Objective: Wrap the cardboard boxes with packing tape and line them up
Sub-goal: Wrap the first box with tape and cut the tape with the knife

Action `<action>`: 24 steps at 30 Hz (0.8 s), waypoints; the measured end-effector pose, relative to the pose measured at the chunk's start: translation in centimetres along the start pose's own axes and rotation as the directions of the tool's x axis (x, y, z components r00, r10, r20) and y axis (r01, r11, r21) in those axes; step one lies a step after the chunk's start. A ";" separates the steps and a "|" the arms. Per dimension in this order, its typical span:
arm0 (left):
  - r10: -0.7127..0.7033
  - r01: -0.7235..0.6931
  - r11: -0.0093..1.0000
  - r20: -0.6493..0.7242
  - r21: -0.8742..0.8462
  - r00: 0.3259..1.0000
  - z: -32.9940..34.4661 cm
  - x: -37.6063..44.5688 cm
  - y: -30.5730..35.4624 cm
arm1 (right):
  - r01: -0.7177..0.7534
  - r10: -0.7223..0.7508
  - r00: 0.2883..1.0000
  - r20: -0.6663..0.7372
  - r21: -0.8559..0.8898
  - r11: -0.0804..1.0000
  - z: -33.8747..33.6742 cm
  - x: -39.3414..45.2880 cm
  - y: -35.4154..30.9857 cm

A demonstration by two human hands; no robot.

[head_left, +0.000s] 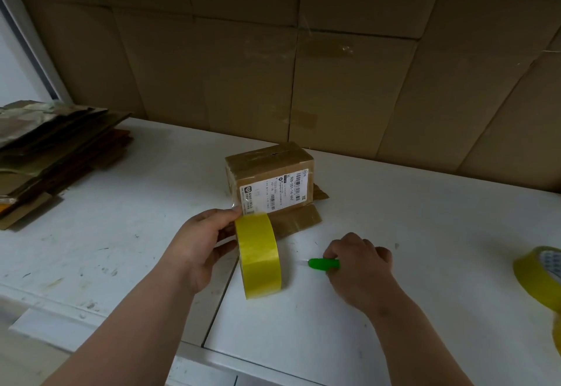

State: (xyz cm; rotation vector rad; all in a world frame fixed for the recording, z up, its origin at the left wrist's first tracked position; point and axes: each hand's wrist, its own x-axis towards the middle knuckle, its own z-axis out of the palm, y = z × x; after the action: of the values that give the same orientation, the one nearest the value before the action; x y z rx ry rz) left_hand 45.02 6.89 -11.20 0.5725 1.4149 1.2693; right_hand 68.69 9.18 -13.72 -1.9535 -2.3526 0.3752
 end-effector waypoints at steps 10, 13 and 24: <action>0.049 -0.050 0.998 -0.037 -0.030 0.998 0.5 -0.4 -0.2 | 0.104 -0.052 0.990 -0.132 0.421 0.901 -2.4 1.7 -1.9; 0.056 -0.057 0.998 -0.037 -0.033 0.998 0.5 -0.4 -0.3 | 0.114 -0.092 0.993 -0.068 0.554 0.825 -3.9 2.0 -3.6; 0.075 -0.078 0.997 -0.068 -0.030 0.995 0.6 -0.5 -0.5 | 0.288 -0.287 0.956 -0.062 0.384 0.877 -6.3 3.4 -7.5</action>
State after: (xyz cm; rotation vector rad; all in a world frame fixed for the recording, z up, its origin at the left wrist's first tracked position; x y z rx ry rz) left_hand 45.86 6.52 -11.30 0.5717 1.4364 1.3811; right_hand 62.07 12.12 -6.33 -1.4029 -2.2940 0.7480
